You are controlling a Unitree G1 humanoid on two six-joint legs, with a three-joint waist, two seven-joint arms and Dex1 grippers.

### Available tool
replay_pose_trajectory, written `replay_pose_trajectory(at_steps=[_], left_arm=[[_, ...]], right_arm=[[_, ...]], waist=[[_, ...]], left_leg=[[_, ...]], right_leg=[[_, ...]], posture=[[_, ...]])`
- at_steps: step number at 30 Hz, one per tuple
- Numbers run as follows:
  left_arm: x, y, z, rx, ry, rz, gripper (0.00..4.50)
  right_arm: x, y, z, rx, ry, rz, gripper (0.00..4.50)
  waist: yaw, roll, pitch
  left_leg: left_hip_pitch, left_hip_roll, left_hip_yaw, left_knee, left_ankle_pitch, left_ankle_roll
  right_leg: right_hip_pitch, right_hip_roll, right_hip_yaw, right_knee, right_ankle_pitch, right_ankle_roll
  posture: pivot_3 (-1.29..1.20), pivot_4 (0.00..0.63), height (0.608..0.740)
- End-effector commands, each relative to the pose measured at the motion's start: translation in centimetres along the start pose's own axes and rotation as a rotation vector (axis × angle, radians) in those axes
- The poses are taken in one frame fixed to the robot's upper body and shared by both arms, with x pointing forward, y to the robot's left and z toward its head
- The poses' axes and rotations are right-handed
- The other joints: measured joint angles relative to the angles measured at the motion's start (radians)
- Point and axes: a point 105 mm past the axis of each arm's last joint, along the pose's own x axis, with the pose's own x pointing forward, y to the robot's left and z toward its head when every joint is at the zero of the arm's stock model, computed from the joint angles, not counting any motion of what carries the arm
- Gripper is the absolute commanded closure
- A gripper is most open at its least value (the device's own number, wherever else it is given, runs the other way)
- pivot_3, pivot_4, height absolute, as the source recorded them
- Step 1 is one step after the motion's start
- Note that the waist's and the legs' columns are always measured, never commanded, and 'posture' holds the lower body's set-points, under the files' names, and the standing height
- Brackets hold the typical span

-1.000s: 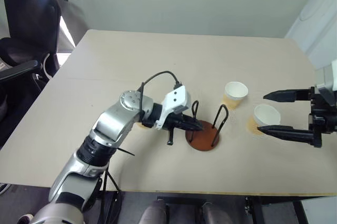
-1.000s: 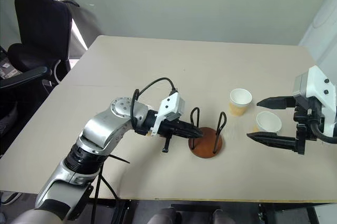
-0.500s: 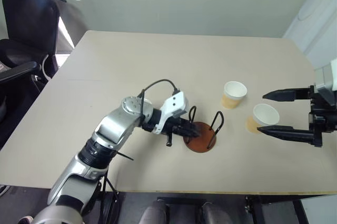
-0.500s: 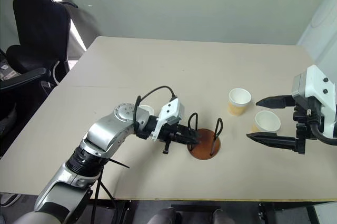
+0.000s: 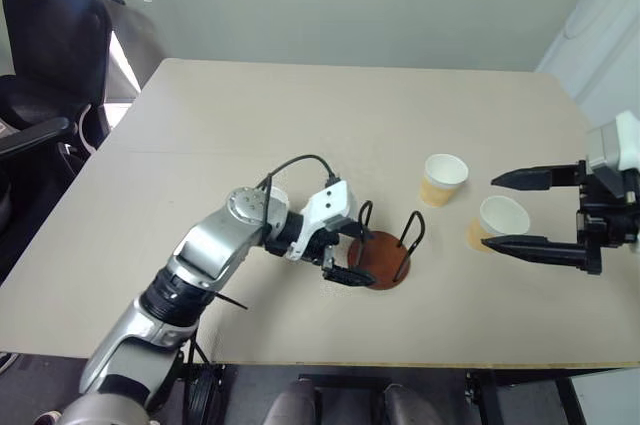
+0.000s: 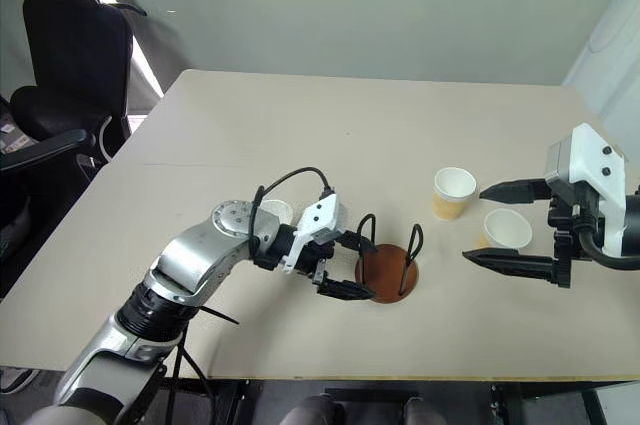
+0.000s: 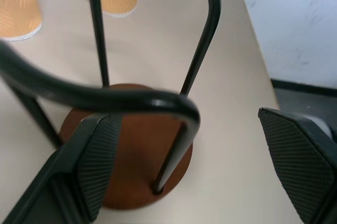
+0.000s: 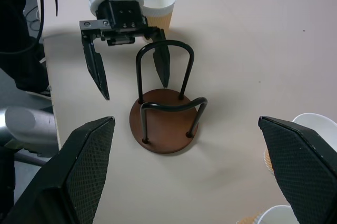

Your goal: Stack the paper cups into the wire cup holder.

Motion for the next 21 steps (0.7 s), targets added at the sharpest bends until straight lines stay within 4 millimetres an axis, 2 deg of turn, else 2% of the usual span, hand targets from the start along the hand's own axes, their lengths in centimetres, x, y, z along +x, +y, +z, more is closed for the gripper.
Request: replay_pose_trajectory(at_steps=[1,8,16,21], left_arm=[[-0.8,-0.2,0.4,0.116,0.042,0.018,0.02],[-3.0,0.8,0.0,0.247,0.138,0.083,0.02],[-5.5,1.6,0.8,0.255,0.111,0.163,0.02],[-7.5,1.9,2.1,0.22,0.033,0.211,0.02]], right_arm=[[-0.2,-0.2,0.7,-0.037,-0.02,-0.018,0.0],[0.3,-0.3,0.7,-0.041,-0.029,-0.003,0.0],[1.2,-1.2,1.1,-0.058,-0.065,-0.025,0.0],[1.7,-1.9,0.9,-0.059,-0.067,-0.038,0.0]], waist=[[0.0,0.0,0.0],[-0.003,0.0,0.0],[-0.008,0.0,0.0],[-0.01,0.0,0.0]], left_leg=[[0.0,0.0,0.0,0.0,0.0,0.0],[0.001,0.0,0.0,0.0,-0.001,0.001],[0.001,0.0,0.0,0.0,-0.001,0.002],[0.0,0.0,0.0,0.0,-0.002,0.003]], right_leg=[[0.0,0.0,0.0,0.0,0.0,0.0],[0.0,0.0,0.0,0.0,0.0,0.0],[0.0,0.0,0.0,-0.001,0.0,0.0],[0.0,0.0,0.0,-0.001,0.0,0.0]], posture=[[0.0,0.15,0.74],[0.0,0.15,0.74],[0.0,0.15,0.74],[0.0,0.15,0.74]])
